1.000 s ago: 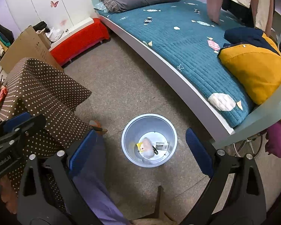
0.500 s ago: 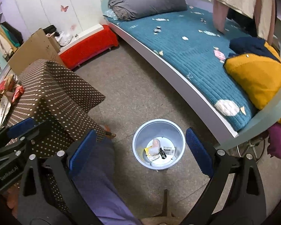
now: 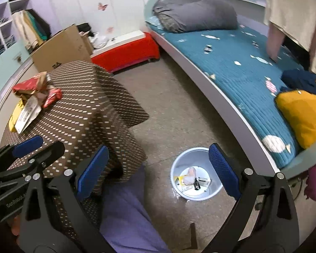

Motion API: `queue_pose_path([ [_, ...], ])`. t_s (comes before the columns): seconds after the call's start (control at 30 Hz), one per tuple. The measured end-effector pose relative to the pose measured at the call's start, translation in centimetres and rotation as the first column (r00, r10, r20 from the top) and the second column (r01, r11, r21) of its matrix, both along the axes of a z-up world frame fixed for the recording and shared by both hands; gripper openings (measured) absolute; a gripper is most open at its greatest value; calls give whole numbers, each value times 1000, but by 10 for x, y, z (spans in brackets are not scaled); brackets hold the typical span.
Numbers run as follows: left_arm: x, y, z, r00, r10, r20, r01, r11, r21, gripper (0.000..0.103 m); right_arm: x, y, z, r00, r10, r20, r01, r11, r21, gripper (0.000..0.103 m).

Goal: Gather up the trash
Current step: 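Move both empty grippers back over the polka-dot table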

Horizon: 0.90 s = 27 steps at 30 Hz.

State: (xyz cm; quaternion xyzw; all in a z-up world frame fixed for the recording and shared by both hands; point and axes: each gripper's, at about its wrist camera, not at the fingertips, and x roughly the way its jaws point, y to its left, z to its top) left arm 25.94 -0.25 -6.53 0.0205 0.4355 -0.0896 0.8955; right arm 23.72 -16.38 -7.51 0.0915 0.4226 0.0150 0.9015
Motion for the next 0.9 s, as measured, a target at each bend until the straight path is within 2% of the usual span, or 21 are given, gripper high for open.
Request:
queue_pose_path([
  [0.37,-5,85,7,983,181,12,-180,984,-12,71,20,78,7,986,164,-13,-164,986,9,94],
  [0.6,-7,142,8,956,292,9,-292,956,-7,74,32,125,13,970,243,-13,-243,970,34,94],
  [0.9,-14,198,14,925,380,24,-380,925,-14,76,43,185,18,944,330,-18,-326,939,109,94],
])
